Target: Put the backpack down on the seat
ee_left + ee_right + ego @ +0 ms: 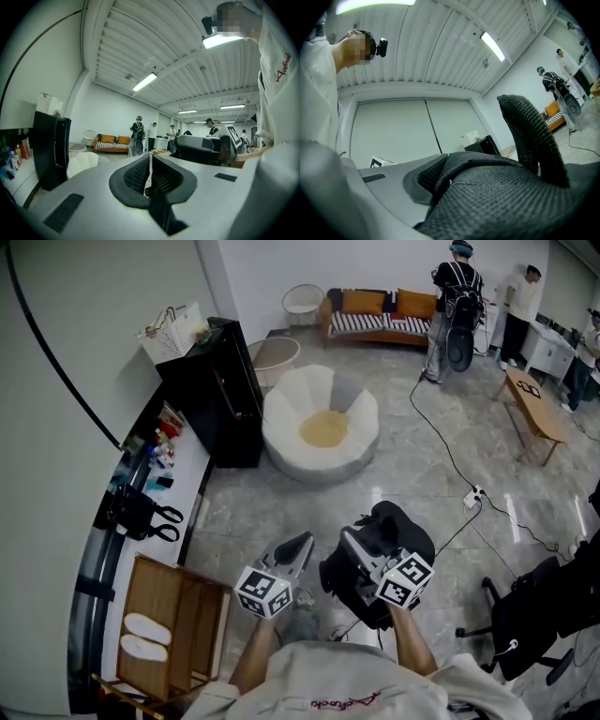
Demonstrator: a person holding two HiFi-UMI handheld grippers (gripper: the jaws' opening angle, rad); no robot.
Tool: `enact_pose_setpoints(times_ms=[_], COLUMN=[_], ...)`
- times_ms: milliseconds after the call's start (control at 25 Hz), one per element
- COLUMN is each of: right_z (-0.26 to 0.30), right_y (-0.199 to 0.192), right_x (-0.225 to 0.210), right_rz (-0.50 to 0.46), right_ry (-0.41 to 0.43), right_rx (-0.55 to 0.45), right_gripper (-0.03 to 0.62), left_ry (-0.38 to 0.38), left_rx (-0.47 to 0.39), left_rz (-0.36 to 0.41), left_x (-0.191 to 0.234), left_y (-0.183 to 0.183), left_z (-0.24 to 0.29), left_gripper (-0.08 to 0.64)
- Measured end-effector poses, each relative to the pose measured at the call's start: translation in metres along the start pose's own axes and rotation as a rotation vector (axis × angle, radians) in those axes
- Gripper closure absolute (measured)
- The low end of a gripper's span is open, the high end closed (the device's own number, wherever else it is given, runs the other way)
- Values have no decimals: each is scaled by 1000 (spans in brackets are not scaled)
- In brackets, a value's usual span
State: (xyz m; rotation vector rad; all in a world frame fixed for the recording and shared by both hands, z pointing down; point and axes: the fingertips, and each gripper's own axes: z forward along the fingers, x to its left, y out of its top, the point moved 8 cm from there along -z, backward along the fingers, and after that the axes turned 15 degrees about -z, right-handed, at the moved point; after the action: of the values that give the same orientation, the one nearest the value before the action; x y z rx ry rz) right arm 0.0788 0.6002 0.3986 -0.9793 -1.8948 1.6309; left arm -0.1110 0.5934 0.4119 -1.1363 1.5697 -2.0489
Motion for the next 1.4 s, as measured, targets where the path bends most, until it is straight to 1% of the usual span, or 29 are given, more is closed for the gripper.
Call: enact_pose_setpoints(times_ms=[120,280,520,680,880,1080,1240,1400], right_z=[2,14,42,74,116,164,197,225], right_y=[-3,-8,-18,-16,-3,7,5,-5], right_x=[-8,-18,-46,-70,-101,-129,-147,-161], right_rz=[10,-13,-5,-27,-58,-98,-105,-98], right_ry=[-5,1,-16,-28,-36,-34,-43,-60], right_rx=[10,23,21,21,9,-13,-30,-39], right_gripper=[558,558,558,560,560,560,560,560], left_ry=[1,-8,-42,-76,-120,-142,-151,-157], left_rx=[13,19,15,0,-20,-46,-46,-25], left_rz=[3,-13,-23,-20,7,25,32,33], left_x=[6,19,53,82,112,149,179,213], left_y=[-3,-3,9,29,66,96,111,118], left_z=[9,26,60,89,122,145,156,162], left_gripper=[517,517,517,517,517,517,517,517])
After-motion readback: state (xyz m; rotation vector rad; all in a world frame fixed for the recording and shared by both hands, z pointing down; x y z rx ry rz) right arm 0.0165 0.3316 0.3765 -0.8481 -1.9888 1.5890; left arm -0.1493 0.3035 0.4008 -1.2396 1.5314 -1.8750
